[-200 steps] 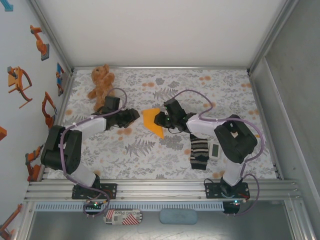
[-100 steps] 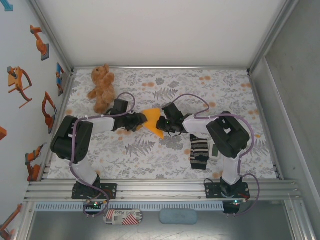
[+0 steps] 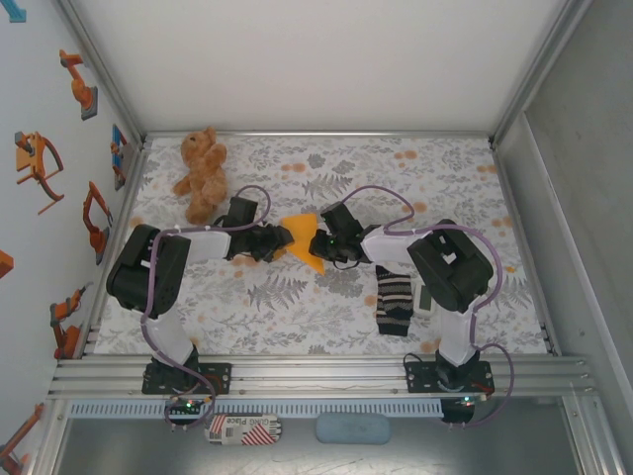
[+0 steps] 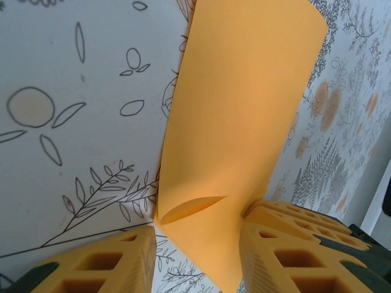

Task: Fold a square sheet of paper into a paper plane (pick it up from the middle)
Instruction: Fourth fold the wing at the center of the table.

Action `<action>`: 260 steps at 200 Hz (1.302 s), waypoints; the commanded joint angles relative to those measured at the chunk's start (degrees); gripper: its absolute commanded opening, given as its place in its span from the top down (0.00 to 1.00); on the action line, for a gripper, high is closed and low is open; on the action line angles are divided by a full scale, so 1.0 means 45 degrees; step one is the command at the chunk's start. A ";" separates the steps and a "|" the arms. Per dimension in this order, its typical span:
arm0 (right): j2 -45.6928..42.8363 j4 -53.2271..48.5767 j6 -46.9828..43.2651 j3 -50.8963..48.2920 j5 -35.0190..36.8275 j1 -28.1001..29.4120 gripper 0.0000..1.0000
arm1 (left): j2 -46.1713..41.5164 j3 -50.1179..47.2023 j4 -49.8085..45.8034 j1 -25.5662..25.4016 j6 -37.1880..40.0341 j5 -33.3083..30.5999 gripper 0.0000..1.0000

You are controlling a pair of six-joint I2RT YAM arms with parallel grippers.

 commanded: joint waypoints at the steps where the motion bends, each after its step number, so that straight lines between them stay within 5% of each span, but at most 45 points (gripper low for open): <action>1: 0.0447 -0.0307 0.0153 0.0020 0.0204 -0.0096 0.86 | 0.0220 0.0370 0.0114 -0.0045 -0.0159 0.0140 0.61; 119: 0.0304 -0.0053 0.0136 -0.0165 0.0102 -0.0126 0.86 | 0.0636 0.0564 0.1463 -0.0047 -0.0512 0.1352 0.65; 227: -0.0067 0.0497 -0.0091 -0.0295 -0.0126 -0.0224 0.85 | 0.0827 0.0566 0.1091 0.0032 0.0013 0.1478 0.78; 260: -0.0711 0.0661 -0.0482 -0.0401 -0.0258 -0.0325 0.80 | 0.0787 0.0602 0.1137 0.0115 0.0054 0.1483 0.89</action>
